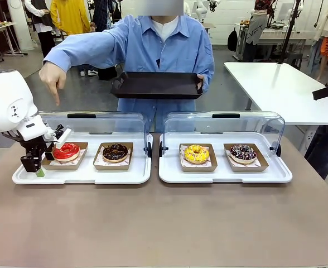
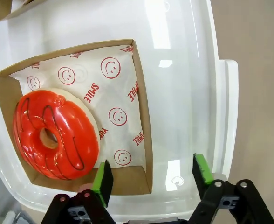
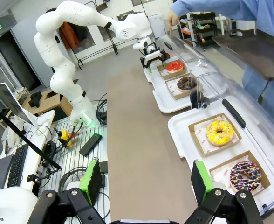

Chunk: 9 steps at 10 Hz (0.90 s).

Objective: Provide the desired donut to the person.
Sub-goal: Pick up and lift the Paper togo box containing the Donut pointed at by the person.

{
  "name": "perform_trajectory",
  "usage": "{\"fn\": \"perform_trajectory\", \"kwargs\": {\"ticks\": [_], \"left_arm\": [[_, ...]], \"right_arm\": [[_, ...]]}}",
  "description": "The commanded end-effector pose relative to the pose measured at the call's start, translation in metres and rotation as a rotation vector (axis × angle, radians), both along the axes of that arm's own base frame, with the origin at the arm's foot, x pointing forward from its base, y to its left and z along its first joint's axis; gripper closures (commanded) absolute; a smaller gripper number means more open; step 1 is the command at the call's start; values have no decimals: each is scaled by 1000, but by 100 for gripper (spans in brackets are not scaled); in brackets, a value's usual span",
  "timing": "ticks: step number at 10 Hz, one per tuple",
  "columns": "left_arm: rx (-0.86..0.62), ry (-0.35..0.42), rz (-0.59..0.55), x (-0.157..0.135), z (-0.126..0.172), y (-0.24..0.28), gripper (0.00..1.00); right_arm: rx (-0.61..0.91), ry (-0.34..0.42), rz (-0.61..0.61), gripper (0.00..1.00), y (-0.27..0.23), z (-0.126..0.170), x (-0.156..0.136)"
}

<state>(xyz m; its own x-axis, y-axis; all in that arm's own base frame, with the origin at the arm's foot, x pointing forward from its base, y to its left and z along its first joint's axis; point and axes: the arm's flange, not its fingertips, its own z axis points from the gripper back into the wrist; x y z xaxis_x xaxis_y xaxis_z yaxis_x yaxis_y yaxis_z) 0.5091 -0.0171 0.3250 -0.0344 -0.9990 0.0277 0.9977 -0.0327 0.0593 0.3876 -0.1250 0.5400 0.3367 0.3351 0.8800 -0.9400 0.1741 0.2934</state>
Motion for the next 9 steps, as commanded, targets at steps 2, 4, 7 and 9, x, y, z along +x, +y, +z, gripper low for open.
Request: {"fn": "perform_trajectory", "kwargs": {"ticks": [2, 4, 7, 9], "left_arm": [[27, -13, -8, 4, 1, 1, 100], [21, -10, 0, 1, 1, 2, 100], [23, -12, -5, 0, 2, 2, 100], [29, -4, -17, 4, 6, 2, 100]], "right_arm": [[6, -1, 3, 0, 0, 0, 0], [6, -1, 3, 0, 0, 0, 0], [6, -1, 3, 0, 0, 0, 0], [6, -1, 3, 0, 0, 0, 0]]}}
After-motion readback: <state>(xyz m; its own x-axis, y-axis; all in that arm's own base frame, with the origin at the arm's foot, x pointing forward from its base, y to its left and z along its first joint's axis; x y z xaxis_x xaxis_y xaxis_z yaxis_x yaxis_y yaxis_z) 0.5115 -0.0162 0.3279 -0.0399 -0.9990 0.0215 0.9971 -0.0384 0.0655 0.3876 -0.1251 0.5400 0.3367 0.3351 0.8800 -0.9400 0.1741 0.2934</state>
